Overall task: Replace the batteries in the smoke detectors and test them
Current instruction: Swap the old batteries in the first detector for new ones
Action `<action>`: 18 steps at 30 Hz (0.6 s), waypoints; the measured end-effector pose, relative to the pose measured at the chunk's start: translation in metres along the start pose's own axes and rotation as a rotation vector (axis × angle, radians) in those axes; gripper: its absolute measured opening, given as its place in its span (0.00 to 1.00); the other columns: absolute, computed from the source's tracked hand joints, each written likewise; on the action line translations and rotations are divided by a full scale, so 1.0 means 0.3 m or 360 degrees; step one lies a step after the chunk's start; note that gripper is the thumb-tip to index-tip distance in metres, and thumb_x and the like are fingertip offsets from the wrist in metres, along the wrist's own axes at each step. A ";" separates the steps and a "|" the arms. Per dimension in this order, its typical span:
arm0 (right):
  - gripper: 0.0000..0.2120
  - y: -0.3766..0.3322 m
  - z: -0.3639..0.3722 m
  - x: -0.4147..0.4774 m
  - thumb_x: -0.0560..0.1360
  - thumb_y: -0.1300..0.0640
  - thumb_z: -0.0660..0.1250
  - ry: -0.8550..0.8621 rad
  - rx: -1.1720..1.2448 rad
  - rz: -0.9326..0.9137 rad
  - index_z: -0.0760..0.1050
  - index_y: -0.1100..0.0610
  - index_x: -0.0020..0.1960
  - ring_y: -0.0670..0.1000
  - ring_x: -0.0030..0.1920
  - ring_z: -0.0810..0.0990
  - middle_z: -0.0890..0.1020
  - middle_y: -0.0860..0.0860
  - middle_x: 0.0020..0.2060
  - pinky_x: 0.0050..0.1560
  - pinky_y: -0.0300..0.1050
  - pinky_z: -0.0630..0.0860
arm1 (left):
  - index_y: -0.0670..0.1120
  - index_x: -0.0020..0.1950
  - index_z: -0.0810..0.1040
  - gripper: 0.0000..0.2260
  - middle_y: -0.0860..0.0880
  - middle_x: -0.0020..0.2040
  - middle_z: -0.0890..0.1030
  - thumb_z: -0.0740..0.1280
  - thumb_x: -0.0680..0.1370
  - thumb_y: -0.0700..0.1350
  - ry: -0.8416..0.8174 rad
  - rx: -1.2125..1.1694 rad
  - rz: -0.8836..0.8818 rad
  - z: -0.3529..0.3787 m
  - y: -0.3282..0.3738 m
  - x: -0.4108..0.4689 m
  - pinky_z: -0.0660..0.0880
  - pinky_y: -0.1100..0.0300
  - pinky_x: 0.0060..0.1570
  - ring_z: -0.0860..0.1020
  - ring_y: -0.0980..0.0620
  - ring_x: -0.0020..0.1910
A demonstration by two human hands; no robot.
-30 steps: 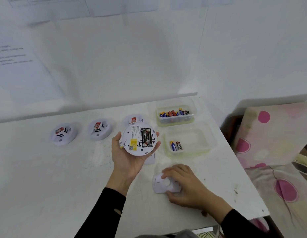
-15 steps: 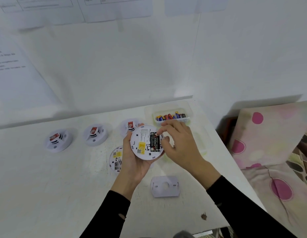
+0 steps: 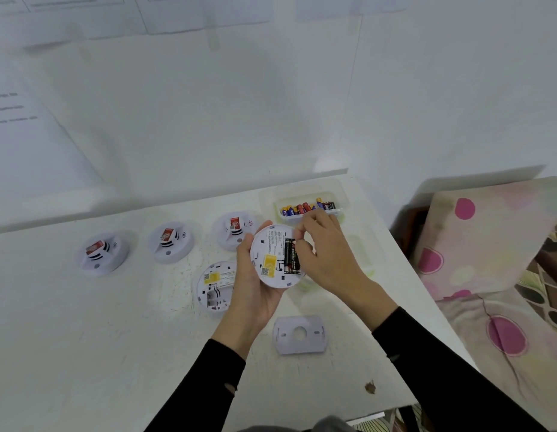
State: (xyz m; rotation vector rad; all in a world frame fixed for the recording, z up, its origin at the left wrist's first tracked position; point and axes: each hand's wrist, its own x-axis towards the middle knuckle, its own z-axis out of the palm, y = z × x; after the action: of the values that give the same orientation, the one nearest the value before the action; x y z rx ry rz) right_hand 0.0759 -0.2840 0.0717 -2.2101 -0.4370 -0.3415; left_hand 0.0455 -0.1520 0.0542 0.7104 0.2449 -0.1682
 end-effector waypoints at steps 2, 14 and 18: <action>0.03 -0.001 -0.010 -0.003 0.70 0.56 0.60 -0.0040 0.0088 0.0041 0.69 0.56 0.41 0.49 0.48 0.67 0.72 0.48 0.44 0.50 0.39 0.68 | 0.49 0.67 0.75 0.20 0.40 0.59 0.81 0.58 0.81 0.58 -0.0016 -0.0004 -0.0006 -0.001 -0.002 0.004 0.72 0.43 0.62 0.79 0.41 0.57; 0.04 0.152 -0.127 0.066 0.73 0.59 0.71 0.0012 0.0245 0.0764 0.77 0.53 0.43 0.45 0.36 0.79 0.82 0.48 0.39 0.38 0.36 0.72 | 0.48 0.74 0.71 0.24 0.39 0.69 0.76 0.57 0.82 0.58 0.0043 -0.0125 -0.0053 -0.051 0.001 0.023 0.75 0.37 0.61 0.73 0.35 0.69; 0.03 0.219 -0.090 0.042 0.70 0.61 0.74 -0.0456 -0.0041 0.0862 0.80 0.56 0.40 0.42 0.31 0.77 0.82 0.48 0.35 0.37 0.35 0.73 | 0.49 0.74 0.72 0.25 0.38 0.69 0.76 0.57 0.81 0.60 0.0052 -0.0174 -0.0064 -0.053 0.006 0.023 0.78 0.39 0.58 0.73 0.35 0.69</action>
State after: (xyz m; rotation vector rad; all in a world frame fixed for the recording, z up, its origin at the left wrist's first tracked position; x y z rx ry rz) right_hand 0.1123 -0.3415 0.0479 -2.3048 0.0293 0.2624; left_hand 0.0498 -0.1405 0.0419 0.6003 0.2974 -0.1804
